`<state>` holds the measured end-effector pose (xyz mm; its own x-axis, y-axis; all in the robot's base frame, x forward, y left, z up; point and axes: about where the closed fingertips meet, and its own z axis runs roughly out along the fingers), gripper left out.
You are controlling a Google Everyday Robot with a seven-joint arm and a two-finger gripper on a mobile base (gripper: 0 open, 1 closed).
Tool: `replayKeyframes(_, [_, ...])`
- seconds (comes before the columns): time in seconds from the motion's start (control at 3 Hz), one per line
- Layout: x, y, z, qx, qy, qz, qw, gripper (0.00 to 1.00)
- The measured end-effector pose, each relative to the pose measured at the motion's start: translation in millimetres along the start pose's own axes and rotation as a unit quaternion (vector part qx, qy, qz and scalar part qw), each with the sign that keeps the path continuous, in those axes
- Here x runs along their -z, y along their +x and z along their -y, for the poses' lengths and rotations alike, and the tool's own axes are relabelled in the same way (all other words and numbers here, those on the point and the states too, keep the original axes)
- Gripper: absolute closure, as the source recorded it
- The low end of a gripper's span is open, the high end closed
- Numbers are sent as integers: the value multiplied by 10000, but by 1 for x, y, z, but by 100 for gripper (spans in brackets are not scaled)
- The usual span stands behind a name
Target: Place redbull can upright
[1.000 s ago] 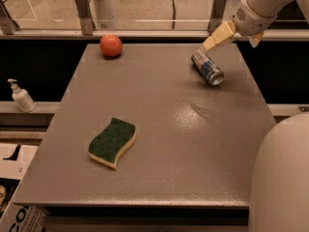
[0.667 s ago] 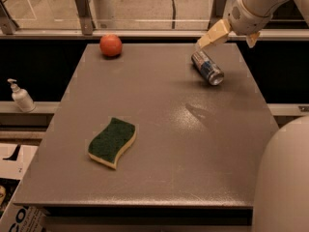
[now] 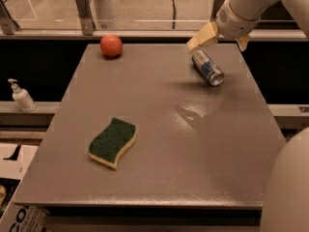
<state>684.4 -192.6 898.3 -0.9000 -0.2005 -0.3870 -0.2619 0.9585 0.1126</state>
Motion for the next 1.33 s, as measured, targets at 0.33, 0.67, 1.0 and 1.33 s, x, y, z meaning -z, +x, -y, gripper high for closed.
replayKeyframes(0.33, [-11, 7, -18, 14, 174, -141, 9997, 0])
replayKeyframes(0.67, [-26, 14, -32, 140, 420, -340, 9984, 0])
replayKeyframes(1.0, [-37, 15, -38, 248, 589, -462, 9969, 0])
replayKeyframes(1.33, [-64, 14, -22, 250, 621, -621, 9958, 0])
